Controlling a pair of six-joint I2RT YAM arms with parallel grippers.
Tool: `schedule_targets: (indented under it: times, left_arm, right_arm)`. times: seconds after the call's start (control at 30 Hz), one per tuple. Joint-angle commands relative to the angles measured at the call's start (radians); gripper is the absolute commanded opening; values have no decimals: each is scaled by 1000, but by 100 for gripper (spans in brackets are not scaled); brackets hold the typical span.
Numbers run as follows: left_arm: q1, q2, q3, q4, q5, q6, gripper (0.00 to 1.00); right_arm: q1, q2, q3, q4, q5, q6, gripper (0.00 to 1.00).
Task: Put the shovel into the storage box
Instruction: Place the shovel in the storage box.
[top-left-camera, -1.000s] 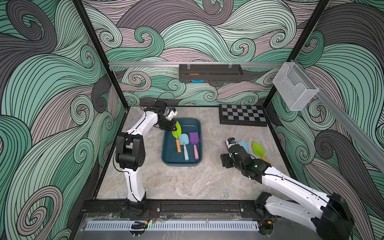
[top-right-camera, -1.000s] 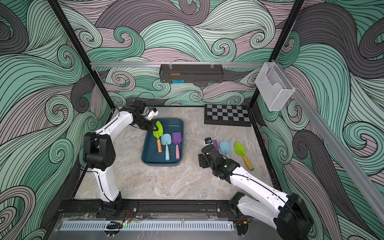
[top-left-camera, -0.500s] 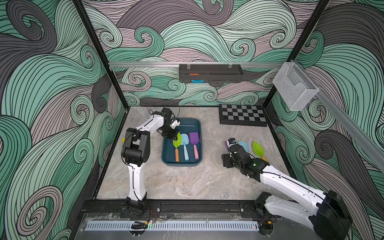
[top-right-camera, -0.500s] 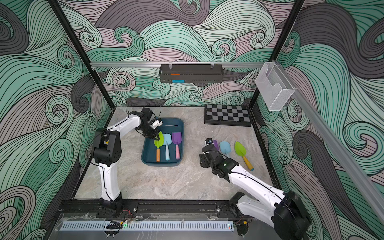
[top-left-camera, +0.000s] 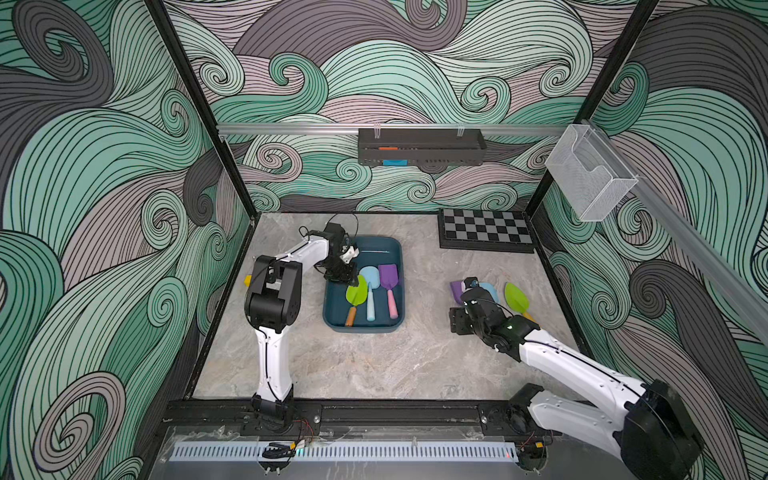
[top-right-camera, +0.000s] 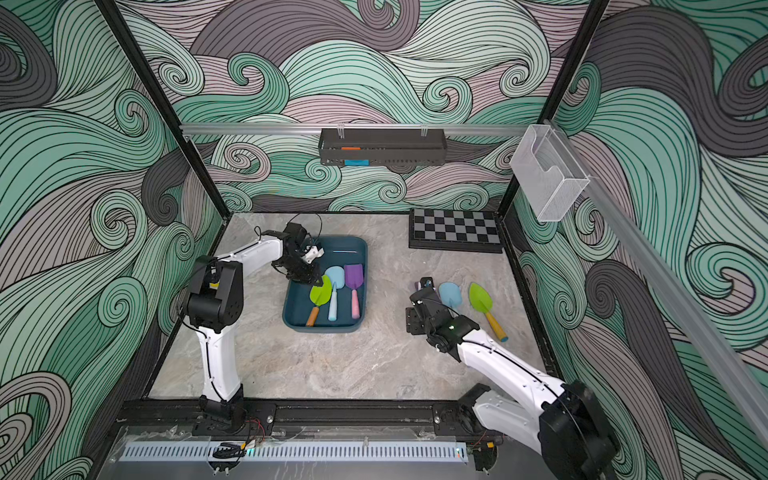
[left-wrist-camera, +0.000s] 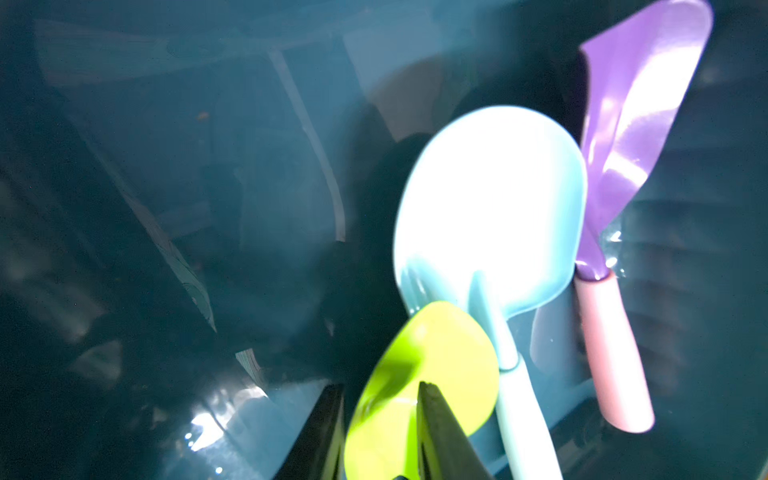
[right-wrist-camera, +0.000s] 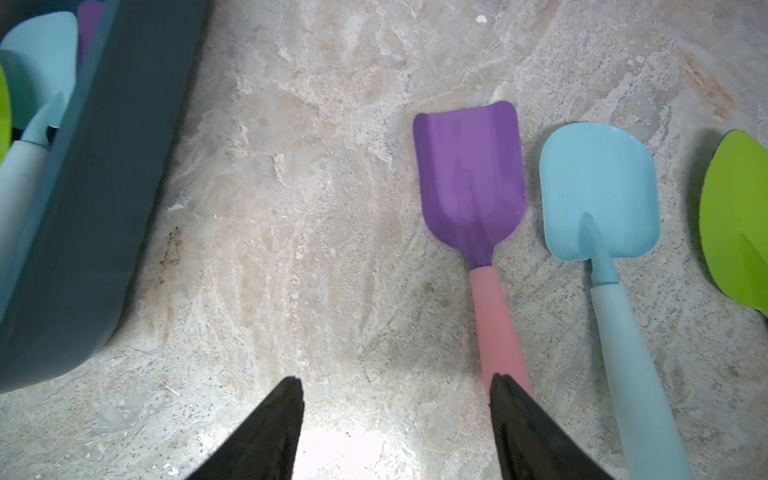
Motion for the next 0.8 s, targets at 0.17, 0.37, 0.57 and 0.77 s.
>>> schedule_targets:
  times: [0.17,0.37,0.57,0.77]
  left_arm:
    - [-45,-210,29,23,-32,-42,39]
    - [-90,-323,-14,69,-26,-53,43]
    - [-97,-346,-64,119,17,-82,44]
    - [-111,-366,-97,187,81,-121,49]
  right_arm:
    - [-121,157,40,2,-13,83,73]
    - [-201,269,81,29,-50,88,74]
    - [-228,348,75,67,-113,78,64]
    - [-228,383,67,92,-169,79,46]
